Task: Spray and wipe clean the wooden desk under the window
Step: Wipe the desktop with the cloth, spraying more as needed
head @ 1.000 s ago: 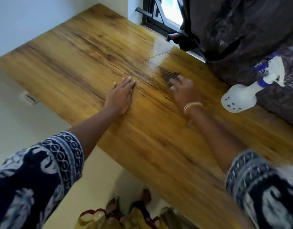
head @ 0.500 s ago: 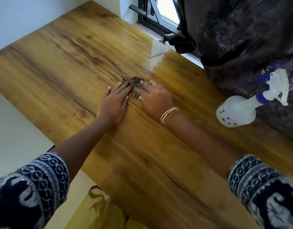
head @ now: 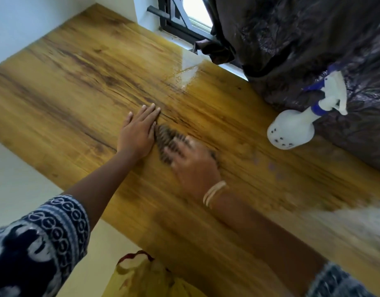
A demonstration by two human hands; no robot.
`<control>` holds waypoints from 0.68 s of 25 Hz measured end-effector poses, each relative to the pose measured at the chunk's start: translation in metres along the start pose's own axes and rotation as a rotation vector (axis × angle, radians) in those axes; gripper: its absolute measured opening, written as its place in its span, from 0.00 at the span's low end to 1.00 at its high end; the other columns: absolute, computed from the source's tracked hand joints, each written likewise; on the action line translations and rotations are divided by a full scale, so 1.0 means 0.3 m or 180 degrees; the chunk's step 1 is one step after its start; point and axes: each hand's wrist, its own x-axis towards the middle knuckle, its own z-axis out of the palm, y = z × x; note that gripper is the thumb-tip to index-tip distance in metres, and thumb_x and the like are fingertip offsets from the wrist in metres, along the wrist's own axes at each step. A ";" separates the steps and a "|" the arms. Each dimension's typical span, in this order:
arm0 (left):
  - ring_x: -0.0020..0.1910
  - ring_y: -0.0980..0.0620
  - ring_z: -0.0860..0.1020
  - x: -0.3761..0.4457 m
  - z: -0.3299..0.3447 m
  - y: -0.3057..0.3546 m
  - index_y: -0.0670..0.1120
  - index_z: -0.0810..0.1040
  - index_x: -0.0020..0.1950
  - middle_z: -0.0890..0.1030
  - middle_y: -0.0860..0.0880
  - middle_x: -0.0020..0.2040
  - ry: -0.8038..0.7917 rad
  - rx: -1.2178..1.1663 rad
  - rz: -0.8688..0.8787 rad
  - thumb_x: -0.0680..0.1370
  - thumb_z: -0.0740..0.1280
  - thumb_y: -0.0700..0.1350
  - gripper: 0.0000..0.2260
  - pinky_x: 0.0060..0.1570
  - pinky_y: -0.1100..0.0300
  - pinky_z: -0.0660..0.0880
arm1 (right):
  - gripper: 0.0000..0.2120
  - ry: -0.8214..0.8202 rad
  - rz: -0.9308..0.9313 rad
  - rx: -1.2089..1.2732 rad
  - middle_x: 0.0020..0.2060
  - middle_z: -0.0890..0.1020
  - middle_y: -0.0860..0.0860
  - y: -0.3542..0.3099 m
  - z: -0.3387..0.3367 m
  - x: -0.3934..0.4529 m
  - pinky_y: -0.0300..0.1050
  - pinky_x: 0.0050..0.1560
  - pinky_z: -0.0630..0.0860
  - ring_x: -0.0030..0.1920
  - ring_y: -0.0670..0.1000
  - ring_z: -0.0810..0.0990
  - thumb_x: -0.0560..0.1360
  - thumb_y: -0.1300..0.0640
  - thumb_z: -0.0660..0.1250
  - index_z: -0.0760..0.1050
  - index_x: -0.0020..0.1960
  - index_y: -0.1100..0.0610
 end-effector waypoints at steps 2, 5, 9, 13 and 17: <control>0.78 0.54 0.55 0.002 -0.001 0.001 0.52 0.61 0.78 0.60 0.53 0.78 -0.0029 0.0015 0.0017 0.83 0.52 0.47 0.21 0.75 0.49 0.52 | 0.18 -0.0256 -0.0694 0.0129 0.69 0.75 0.55 -0.022 -0.003 -0.122 0.57 0.65 0.71 0.66 0.61 0.74 0.80 0.50 0.60 0.75 0.68 0.49; 0.78 0.52 0.54 -0.009 0.002 -0.003 0.50 0.59 0.78 0.58 0.52 0.79 -0.0097 0.0056 0.0104 0.84 0.52 0.46 0.22 0.75 0.50 0.51 | 0.18 0.0072 -0.0390 -0.0030 0.69 0.74 0.54 0.197 -0.004 -0.036 0.58 0.66 0.72 0.67 0.60 0.73 0.80 0.50 0.58 0.76 0.66 0.50; 0.79 0.48 0.53 -0.004 -0.006 -0.006 0.47 0.57 0.79 0.56 0.48 0.79 -0.0290 0.0216 0.0270 0.84 0.52 0.46 0.22 0.75 0.49 0.52 | 0.21 0.0263 0.1754 0.0024 0.72 0.70 0.56 0.403 -0.021 0.131 0.52 0.69 0.66 0.69 0.59 0.68 0.80 0.51 0.60 0.72 0.71 0.52; 0.78 0.45 0.56 -0.043 -0.024 0.026 0.45 0.63 0.77 0.60 0.45 0.78 -0.0463 -0.0047 0.0372 0.82 0.56 0.43 0.22 0.74 0.47 0.58 | 0.20 0.0281 0.1325 -0.0102 0.70 0.72 0.57 0.137 0.007 0.020 0.55 0.67 0.66 0.68 0.63 0.70 0.81 0.51 0.60 0.73 0.71 0.52; 0.69 0.46 0.70 -0.104 -0.033 0.105 0.46 0.78 0.65 0.72 0.47 0.71 -0.0494 -0.0757 0.0555 0.79 0.62 0.41 0.15 0.66 0.52 0.69 | 0.16 0.0267 0.0367 0.0042 0.65 0.78 0.56 -0.028 0.009 -0.289 0.55 0.59 0.75 0.58 0.60 0.76 0.80 0.53 0.60 0.77 0.66 0.52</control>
